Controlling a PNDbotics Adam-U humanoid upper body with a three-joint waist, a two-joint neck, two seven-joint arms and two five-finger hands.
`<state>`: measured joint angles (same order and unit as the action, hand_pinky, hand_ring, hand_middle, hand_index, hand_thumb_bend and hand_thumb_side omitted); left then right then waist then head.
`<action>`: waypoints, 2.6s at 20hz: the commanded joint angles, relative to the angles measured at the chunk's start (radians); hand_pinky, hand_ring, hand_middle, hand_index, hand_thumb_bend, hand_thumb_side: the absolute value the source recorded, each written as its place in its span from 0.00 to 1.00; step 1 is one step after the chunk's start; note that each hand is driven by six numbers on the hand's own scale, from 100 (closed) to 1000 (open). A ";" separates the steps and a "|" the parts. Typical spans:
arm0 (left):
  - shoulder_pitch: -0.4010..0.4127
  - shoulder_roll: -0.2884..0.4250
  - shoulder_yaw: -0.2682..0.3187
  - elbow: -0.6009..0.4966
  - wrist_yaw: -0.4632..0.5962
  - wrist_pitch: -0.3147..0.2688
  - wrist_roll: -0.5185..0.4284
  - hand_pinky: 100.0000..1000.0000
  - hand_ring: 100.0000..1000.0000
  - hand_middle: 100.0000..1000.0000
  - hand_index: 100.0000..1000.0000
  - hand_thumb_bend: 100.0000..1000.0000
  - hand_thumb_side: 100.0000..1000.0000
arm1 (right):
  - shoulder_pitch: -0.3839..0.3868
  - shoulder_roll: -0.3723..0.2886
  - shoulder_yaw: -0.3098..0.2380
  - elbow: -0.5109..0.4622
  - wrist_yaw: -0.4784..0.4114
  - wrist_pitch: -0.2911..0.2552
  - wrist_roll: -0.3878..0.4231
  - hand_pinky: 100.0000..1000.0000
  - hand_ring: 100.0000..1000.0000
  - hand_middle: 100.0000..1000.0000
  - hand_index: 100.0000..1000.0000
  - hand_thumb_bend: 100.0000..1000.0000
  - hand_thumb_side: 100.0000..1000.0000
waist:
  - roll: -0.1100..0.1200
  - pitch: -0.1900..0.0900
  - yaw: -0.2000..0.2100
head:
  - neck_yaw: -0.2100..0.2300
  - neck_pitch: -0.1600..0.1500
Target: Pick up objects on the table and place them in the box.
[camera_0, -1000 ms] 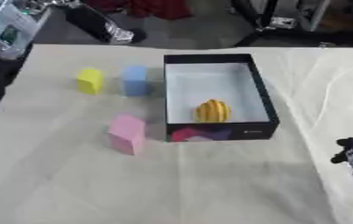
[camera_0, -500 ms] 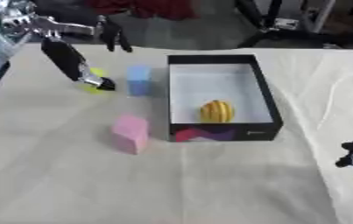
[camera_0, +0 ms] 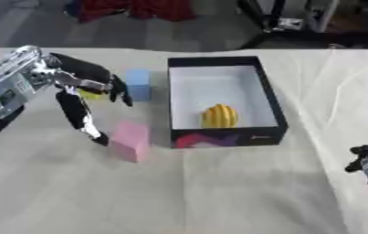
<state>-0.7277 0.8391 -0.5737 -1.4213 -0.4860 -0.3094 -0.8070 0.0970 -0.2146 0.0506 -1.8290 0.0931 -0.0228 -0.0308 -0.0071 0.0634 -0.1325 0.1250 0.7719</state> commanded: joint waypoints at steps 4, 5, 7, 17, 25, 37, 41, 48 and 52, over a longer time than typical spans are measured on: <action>-0.005 -0.021 -0.004 0.041 -0.037 -0.136 -0.100 0.76 0.72 0.79 0.88 0.55 0.49 | -0.009 -0.016 0.000 -0.010 0.004 -0.002 0.002 0.68 0.46 0.36 0.59 0.00 0.57 | 0.013 -0.028 -0.002 | -0.010 -0.002; -0.005 -0.025 -0.005 0.044 -0.042 -0.139 -0.100 0.76 0.72 0.79 0.88 0.55 0.49 | -0.009 -0.016 0.000 -0.010 0.004 -0.002 0.002 0.68 0.46 0.37 0.59 0.00 0.57 | 0.013 -0.028 -0.002 | -0.013 -0.002; -0.002 -0.033 -0.005 0.046 -0.060 -0.143 -0.100 0.77 0.72 0.79 0.89 0.55 0.49 | -0.009 -0.015 0.000 -0.010 0.004 -0.003 0.002 0.68 0.46 0.37 0.59 0.00 0.57 | 0.013 -0.028 -0.002 | -0.016 -0.002; 0.015 -0.082 0.005 0.052 -0.152 -0.152 -0.100 0.73 0.67 0.74 0.83 0.49 0.44 | -0.010 -0.014 -0.001 -0.010 0.003 -0.003 0.002 0.68 0.46 0.37 0.59 0.00 0.57 | 0.012 -0.027 -0.003 | -0.029 -0.002; 0.005 -0.090 0.044 0.037 -0.181 -0.138 -0.054 0.57 0.42 0.46 0.59 0.28 0.26 | -0.011 -0.013 -0.002 -0.009 0.003 -0.004 0.002 0.68 0.46 0.37 0.59 0.00 0.57 | 0.012 -0.028 -0.004 | -0.029 -0.002; -0.180 -0.088 0.217 -0.085 -0.170 -0.028 0.082 0.57 0.39 0.42 0.56 0.24 0.25 | -0.002 -0.011 -0.004 -0.007 0.005 -0.003 -0.001 0.68 0.46 0.37 0.59 0.00 0.57 | 0.009 -0.034 0.003 | -0.028 -0.002; -0.292 -0.227 0.213 0.044 -0.264 -0.021 0.115 0.58 0.40 0.42 0.56 0.24 0.25 | 0.000 -0.009 -0.002 -0.005 0.003 -0.003 0.000 0.68 0.46 0.36 0.59 0.00 0.58 | 0.005 -0.037 0.003 | -0.020 -0.002; -0.351 -0.563 0.290 0.433 -0.606 -0.023 0.264 0.58 0.41 0.43 0.58 0.25 0.27 | -0.010 0.002 0.010 -0.005 -0.007 -0.004 0.013 0.68 0.46 0.37 0.59 0.00 0.58 | -0.014 -0.032 -0.019 | -0.013 -0.002; -0.367 -0.672 0.343 0.562 -0.768 0.001 0.415 0.63 0.46 0.48 0.64 0.33 0.34 | -0.014 0.006 0.017 -0.004 -0.011 -0.003 0.019 0.68 0.46 0.37 0.59 0.00 0.58 | -0.016 -0.030 -0.028 | -0.007 -0.002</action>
<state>-1.0633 0.1859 -0.2554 -0.8843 -1.2073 -0.3150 -0.4356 0.0923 -0.2035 0.0658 -1.8241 0.0879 -0.0242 -0.0162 -0.0079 0.0558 -0.1597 0.1140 0.7719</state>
